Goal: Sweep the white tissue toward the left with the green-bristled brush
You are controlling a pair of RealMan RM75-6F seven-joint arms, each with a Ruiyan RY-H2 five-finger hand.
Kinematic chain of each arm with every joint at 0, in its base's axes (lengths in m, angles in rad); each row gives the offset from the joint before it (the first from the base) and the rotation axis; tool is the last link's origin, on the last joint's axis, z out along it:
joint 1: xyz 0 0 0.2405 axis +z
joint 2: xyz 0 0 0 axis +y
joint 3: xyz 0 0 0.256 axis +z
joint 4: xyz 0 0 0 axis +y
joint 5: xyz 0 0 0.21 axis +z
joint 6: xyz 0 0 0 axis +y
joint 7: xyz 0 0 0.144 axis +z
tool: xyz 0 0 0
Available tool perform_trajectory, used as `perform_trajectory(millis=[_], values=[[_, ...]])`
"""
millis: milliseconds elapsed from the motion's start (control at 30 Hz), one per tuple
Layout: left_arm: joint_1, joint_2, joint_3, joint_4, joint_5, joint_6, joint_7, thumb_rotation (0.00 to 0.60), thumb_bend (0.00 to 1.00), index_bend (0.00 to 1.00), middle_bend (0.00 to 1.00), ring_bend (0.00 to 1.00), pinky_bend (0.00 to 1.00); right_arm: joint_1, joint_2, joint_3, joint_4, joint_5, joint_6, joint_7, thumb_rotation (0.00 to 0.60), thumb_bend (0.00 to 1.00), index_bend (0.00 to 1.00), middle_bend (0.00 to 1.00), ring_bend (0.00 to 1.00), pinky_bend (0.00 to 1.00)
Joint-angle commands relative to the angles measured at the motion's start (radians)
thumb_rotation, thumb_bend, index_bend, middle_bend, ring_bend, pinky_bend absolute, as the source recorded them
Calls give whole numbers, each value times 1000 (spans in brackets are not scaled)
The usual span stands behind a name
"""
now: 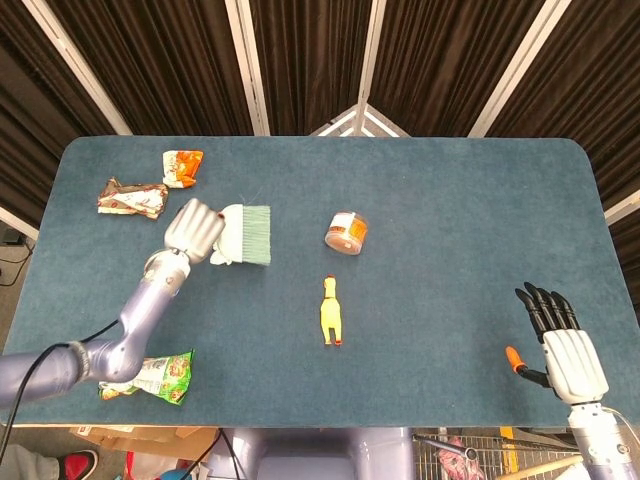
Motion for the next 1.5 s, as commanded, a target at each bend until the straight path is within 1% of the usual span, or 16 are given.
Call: perform_trajectory(millis=[33, 267, 400, 600, 700, 767, 867, 1000, 1100, 1200, 1300, 1400, 1500], values=[[-82, -55, 14, 87, -91, -19, 70, 600, 808, 739, 898, 1000, 1000, 0, 2, 1, -3, 4, -2, 7, 600, 343, 0, 0, 0, 0], [-140, -164, 31, 247, -176, -55, 65, 600, 802, 739, 899, 1000, 1000, 3, 9, 3, -8, 14, -13, 32, 600, 344, 0, 0, 0, 0], [-163, -202, 54, 293, -221, -81, 75, 600, 797, 739, 898, 1000, 1000, 5, 12, 4, -10, 20, -20, 42, 600, 343, 0, 0, 0, 0], [-175, -227, 77, 308, -232, -94, 50, 600, 795, 739, 899, 1000, 1000, 6, 15, 2, -13, 14, -23, 42, 600, 344, 0, 0, 0, 0], [-175, -221, 100, 295, -245, -86, 57, 600, 794, 741, 904, 1000, 1000, 5, 14, 1, -12, 11, -18, 41, 600, 344, 0, 0, 0, 0], [-173, -206, 121, 271, -275, -68, 70, 600, 793, 742, 905, 1000, 1000, 3, 14, 1, -11, 10, -14, 39, 600, 344, 0, 0, 0, 0], [-162, -158, 158, 207, -340, -34, 89, 600, 793, 744, 907, 1000, 1000, 1, 13, 0, -10, 8, -11, 39, 600, 344, 0, 0, 0, 0], [-137, -80, 210, 120, -359, 6, 87, 600, 793, 746, 908, 1000, 1000, -1, 14, -1, -10, 1, -3, 38, 600, 344, 0, 0, 0, 0], [-105, -8, 256, 52, -344, 33, 65, 600, 792, 747, 908, 1000, 1000, -2, 13, -4, -11, -8, 1, 32, 600, 344, 0, 0, 0, 0], [-67, 79, 309, -10, -305, 53, 32, 600, 792, 747, 909, 1000, 1000, -3, 10, -5, -10, -15, 6, 26, 600, 344, 0, 0, 0, 0], [-37, 158, 342, -50, -258, 67, -12, 600, 793, 747, 909, 1000, 1000, -3, 9, -5, -11, -15, 6, 23, 600, 344, 0, 0, 0, 0], [-13, 226, 343, -74, -200, 82, -77, 600, 792, 747, 909, 1000, 1000, -2, 8, -4, -11, -15, 6, 22, 600, 344, 0, 0, 0, 0], [3, 278, 313, -92, -145, 102, -157, 600, 792, 747, 909, 1000, 1000, 0, 6, -3, -10, -15, 3, 17, 600, 344, 0, 0, 0, 0]])
